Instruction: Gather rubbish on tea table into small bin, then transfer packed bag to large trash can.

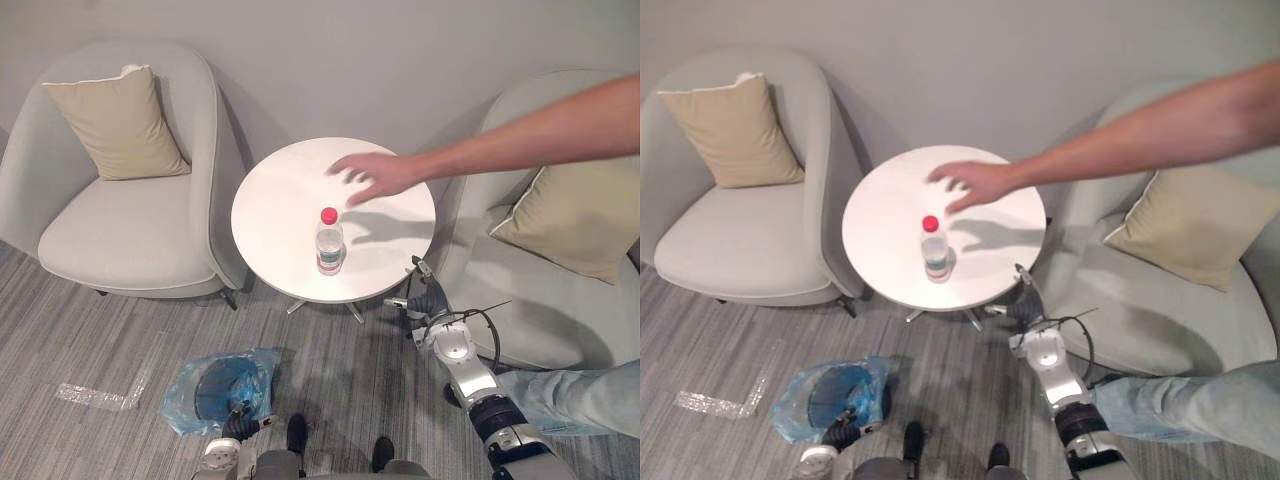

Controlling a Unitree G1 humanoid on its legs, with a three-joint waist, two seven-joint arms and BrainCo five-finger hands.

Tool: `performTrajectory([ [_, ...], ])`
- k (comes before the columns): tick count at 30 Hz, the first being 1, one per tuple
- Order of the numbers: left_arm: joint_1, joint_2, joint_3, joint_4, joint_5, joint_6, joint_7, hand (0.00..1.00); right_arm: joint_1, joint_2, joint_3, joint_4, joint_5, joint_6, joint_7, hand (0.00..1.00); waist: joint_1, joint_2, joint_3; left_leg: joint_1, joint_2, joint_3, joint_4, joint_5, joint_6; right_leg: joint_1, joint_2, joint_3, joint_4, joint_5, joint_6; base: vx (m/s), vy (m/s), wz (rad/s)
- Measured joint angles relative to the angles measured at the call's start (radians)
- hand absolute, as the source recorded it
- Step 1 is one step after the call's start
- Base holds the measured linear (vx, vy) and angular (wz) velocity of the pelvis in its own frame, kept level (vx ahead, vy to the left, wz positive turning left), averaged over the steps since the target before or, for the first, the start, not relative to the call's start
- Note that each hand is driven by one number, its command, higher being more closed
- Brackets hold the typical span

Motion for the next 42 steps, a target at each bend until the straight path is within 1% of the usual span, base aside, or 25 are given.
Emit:
performTrajectory([
  [5, 0.0, 0.006, -0.022, -0.003, 0.001, -0.002, 0.0, 0.0, -0.007, -0.017, 0.015, 0.0, -0.006, 0.0, 0.004, 0.0, 0.0, 0.0, 0.0, -0.001, -0.001, -0.004, 0.0, 0.0, 0.0, 0.0, 0.0, 0.0, 0.0, 0.0, 0.0, 0.0, 0.0, 0.0],
  [8, 0.0, 0.006, -0.022, -0.004, 0.001, -0.003, 0.0, 0.0, -0.033, -0.034, 0.062, 0.0, -0.011, 0.0, 0.009, 0.0, 0.0, 0.002, 0.003, -0.001, -0.001, -0.006, 0.0, 0.0, 0.0, 0.0, 0.0, 0.0, 0.0, 0.0, 0.0, -0.01, 0.0, 0.01],
  [11, -0.003, 0.007, -0.03, -0.006, 0.001, -0.018, 0.0, 0.0, -0.076, -0.049, 0.095, 0.0, -0.042, -0.001, 0.013, 0.0, 0.002, 0.008, 0.018, -0.006, -0.002, -0.014, 0.001, 0.0, 0.0, -0.001, 0.0, -0.007, 0.0, 0.0, 0.001, -0.04, -0.001, 0.07],
  [17, -0.01, 0.006, -0.032, -0.039, -0.003, -0.025, 0.0, 0.0, -0.169, -0.058, 0.127, 0.016, -0.037, -0.002, 0.004, 0.0, 0.012, 0.02, 0.064, -0.047, -0.003, -0.051, 0.005, 0.013, -0.001, -0.021, 0.001, -0.042, 0.004, -0.001, 0.001, -0.03, -0.008, 0.18],
  [19, -0.011, 0.006, -0.031, -0.052, -0.015, -0.03, 0.0, 0.0, -0.221, -0.059, 0.129, 0.055, -0.017, -0.001, -0.002, 0.0, 0.028, 0.022, 0.071, -0.073, -0.003, -0.059, 0.014, 0.014, -0.001, -0.042, 0.001, -0.049, 0.012, -0.001, 0.001, 0.0, -0.001, 0.15],
  [23, -0.02, 0.009, -0.03, -0.069, -0.037, -0.04, 0.002, 0.0, -0.289, -0.066, 0.126, 0.094, 0.031, -0.001, -0.019, 0.0, 0.05, 0.026, 0.103, -0.099, -0.006, -0.093, 0.03, 0.014, -0.001, -0.044, 0.0, -0.074, 0.016, -0.001, 0.0, 0.0, -0.002, 0.27],
  [25, -0.029, 0.011, -0.029, -0.072, -0.046, -0.041, 0.002, 0.0, -0.327, -0.066, 0.123, 0.112, 0.057, -0.001, -0.023, 0.0, 0.055, 0.03, 0.123, -0.11, -0.008, -0.108, 0.038, 0.014, -0.001, -0.044, -0.001, -0.083, 0.019, -0.001, 0.0, -0.02, -0.002, 0.22],
  [27, -0.033, 0.02, -0.028, -0.079, -0.063, -0.042, 0.004, 0.0, -0.381, -0.064, 0.117, 0.139, 0.096, -0.001, -0.038, 0.0, 0.071, 0.033, 0.14, -0.138, -0.009, -0.113, 0.051, 0.014, -0.001, -0.068, -0.002, -0.086, 0.03, -0.001, 0.0, -0.05, 0.01, 0.1],
  [30, -0.034, 0.04, -0.027, -0.076, -0.071, -0.038, 0.006, 0.0, -0.443, -0.069, 0.109, 0.176, 0.137, -0.001, -0.051, 0.0, 0.077, 0.036, 0.175, -0.163, -0.015, -0.132, 0.071, 0.014, -0.001, -0.077, -0.006, -0.099, 0.034, -0.001, 0.0, -0.04, 0.007, 0.15],
  [31, -0.033, 0.041, -0.027, -0.073, -0.072, -0.038, 0.007, 0.0, -0.447, -0.069, 0.105, 0.177, 0.139, -0.001, -0.053, 0.0, 0.078, 0.036, 0.178, -0.166, -0.016, -0.135, 0.073, 0.014, -0.001, -0.077, -0.006, -0.101, 0.035, -0.001, 0.0, -0.03, 0.004, 0.18],
  [32, -0.033, 0.044, -0.027, -0.064, -0.075, -0.038, 0.009, 0.0, -0.456, -0.069, 0.092, 0.18, 0.158, -0.001, -0.055, 0.0, 0.085, 0.036, 0.183, -0.174, -0.016, -0.139, 0.074, 0.014, -0.001, -0.081, -0.006, -0.102, 0.035, -0.001, 0.0, -0.04, 0.008, 0.11],
  [33, -0.024, 0.046, -0.028, -0.057, -0.082, -0.034, 0.009, 0.0, -0.473, -0.07, 0.077, 0.187, 0.17, -0.001, -0.058, 0.0, 0.105, 0.036, 0.188, -0.184, -0.017, -0.142, 0.077, 0.014, -0.002, -0.091, -0.006, -0.103, 0.037, -0.001, -0.001, -0.03, 0.009, 0.1],
  [35, -0.013, 0.045, -0.031, -0.057, -0.083, -0.034, 0.009, 0.0, -0.497, -0.072, 0.077, 0.205, 0.182, 0.0, -0.058, 0.0, 0.106, 0.039, 0.193, -0.196, -0.021, -0.156, 0.089, 0.014, -0.002, -0.091, -0.008, -0.117, 0.037, -0.002, -0.002, -0.03, 0.005, 0.22],
  [36, -0.008, 0.045, -0.033, -0.058, -0.087, -0.035, 0.009, 0.0, -0.515, -0.077, 0.077, 0.206, 0.195, 0.0, -0.06, 1.0, 0.107, 0.042, 0.201, -0.204, -0.024, -0.17, 0.093, 0.015, -0.003, -0.09, -0.008, -0.133, 0.04, -0.006, -0.008, -0.04, -0.001, 0.39],
  [38, -0.007, 0.047, -0.04, -0.058, -0.101, -0.035, 0.01, 0.0, -0.544, -0.077, 0.077, 0.213, 0.196, -0.001, -0.07, 1.0, 0.109, 0.043, 0.209, -0.213, -0.027, -0.191, 0.096, 0.02, -0.009, -0.09, -0.009, -0.147, 0.043, -0.012, -0.009, -0.04, -0.005, 0.31],
  [42, -0.006, 0.047, -0.062, -0.059, -0.129, -0.036, 0.023, 0.0, -0.582, -0.075, 0.062, 0.233, 0.216, 0.0, -0.097, 1.0, 0.132, 0.045, 0.212, -0.215, -0.029, -0.21, 0.095, 0.026, -0.014, -0.088, -0.009, -0.162, 0.051, -0.02, -0.009, -0.03, -0.007, 0.14],
])
